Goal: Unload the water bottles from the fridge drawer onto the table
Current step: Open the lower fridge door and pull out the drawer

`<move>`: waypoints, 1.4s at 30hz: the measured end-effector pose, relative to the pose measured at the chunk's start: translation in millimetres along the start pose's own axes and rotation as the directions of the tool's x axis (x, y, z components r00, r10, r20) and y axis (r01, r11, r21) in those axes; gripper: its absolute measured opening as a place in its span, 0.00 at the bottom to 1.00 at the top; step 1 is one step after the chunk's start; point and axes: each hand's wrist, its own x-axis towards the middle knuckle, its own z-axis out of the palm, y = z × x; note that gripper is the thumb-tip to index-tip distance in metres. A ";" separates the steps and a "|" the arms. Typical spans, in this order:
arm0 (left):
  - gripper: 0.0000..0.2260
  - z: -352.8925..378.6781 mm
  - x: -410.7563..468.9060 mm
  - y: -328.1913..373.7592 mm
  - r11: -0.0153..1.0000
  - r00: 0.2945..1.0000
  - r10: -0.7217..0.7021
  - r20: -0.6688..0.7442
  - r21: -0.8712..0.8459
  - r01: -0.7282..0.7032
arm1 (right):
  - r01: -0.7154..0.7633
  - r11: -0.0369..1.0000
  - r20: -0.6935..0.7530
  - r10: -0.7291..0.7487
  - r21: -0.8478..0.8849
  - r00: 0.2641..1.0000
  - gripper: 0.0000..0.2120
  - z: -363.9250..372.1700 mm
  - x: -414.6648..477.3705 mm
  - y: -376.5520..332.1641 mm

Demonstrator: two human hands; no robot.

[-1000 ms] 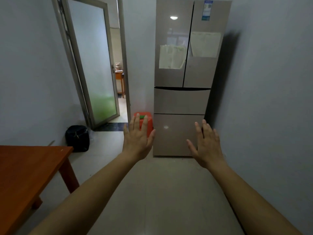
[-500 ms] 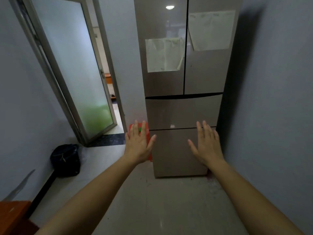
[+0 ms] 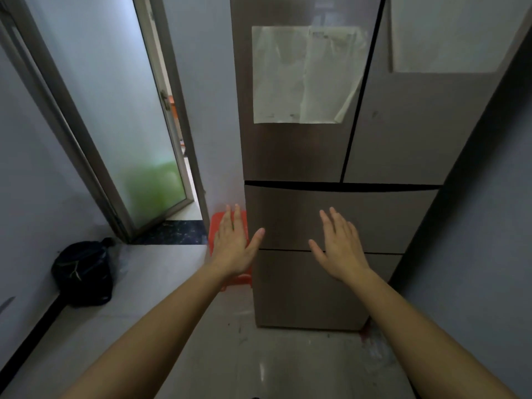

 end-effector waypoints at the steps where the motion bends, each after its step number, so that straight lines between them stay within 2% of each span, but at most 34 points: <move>1: 0.38 8.5 22.3 -5.4 1.000 1.000 -0.009 0.022 -0.025 0.010 | -0.008 1.000 0.011 0.008 0.001 1.000 0.36 10.5 17.5 1.4; 5: 0.39 27.0 111.1 -17.5 0.990 0.997 -0.032 0.063 -0.136 0.041 | 0.012 1.000 0.105 -0.011 -0.017 0.994 0.36 40.3 95.4 8.6; 10: 0.41 48.0 209.2 -35.8 0.962 0.993 -0.042 0.111 -0.263 0.070 | -0.011 1.000 0.147 0.014 -0.017 0.989 0.36 72.1 173.9 10.6; 14: 0.38 70.1 241.6 -39.4 0.905 0.984 -0.098 0.148 -0.397 0.150 | -0.067 0.993 0.179 0.084 -0.100 0.980 0.37 98.3 203.5 12.8; 17: 0.40 84.0 250.4 -44.4 0.901 0.985 -0.126 0.121 -0.401 0.164 | -0.097 0.983 0.153 0.121 -0.159 0.981 0.39 109.8 214.0 14.8; 20: 0.37 88.3 257.2 -50.1 0.907 0.987 -0.122 0.108 -0.391 0.155 | -0.133 0.974 0.164 0.164 -0.185 0.973 0.43 117.8 218.8 12.6; 24: 0.36 83.7 260.3 -52.5 0.949 0.988 -0.101 0.114 -0.287 0.130 | -0.174 0.973 0.130 0.193 -0.149 0.973 0.42 121.1 217.2 5.2; 27: 0.35 77.9 257.1 -50.5 0.953 0.990 -0.092 0.110 -0.279 0.120 | -0.176 0.980 0.101 0.186 -0.097 0.977 0.39 116.3 216.0 4.6; 31: 0.28 73.5 222.2 -47.5 0.967 0.994 -0.068 0.088 -0.240 0.088 | -0.165 0.985 0.076 0.169 -0.051 0.983 0.37 111.7 192.2 4.5; 35: 0.20 74.0 155.3 -42.0 0.976 0.999 -0.044 -0.011 -0.214 0.041 | -0.104 0.994 0.084 0.106 -0.028 0.991 0.36 104.3 143.7 9.2; 39: 0.28 63.0 109.2 -26.8 0.971 0.997 -0.073 0.007 -0.227 0.073 | -0.092 0.995 0.104 0.087 0.048 0.991 0.29 82.9 100.5 18.0; 42: 0.26 53.5 71.5 -13.3 0.983 0.999 -0.033 0.011 -0.181 0.034 | -0.105 0.987 0.115 0.091 0.125 0.989 0.27 67.3 64.2 24.4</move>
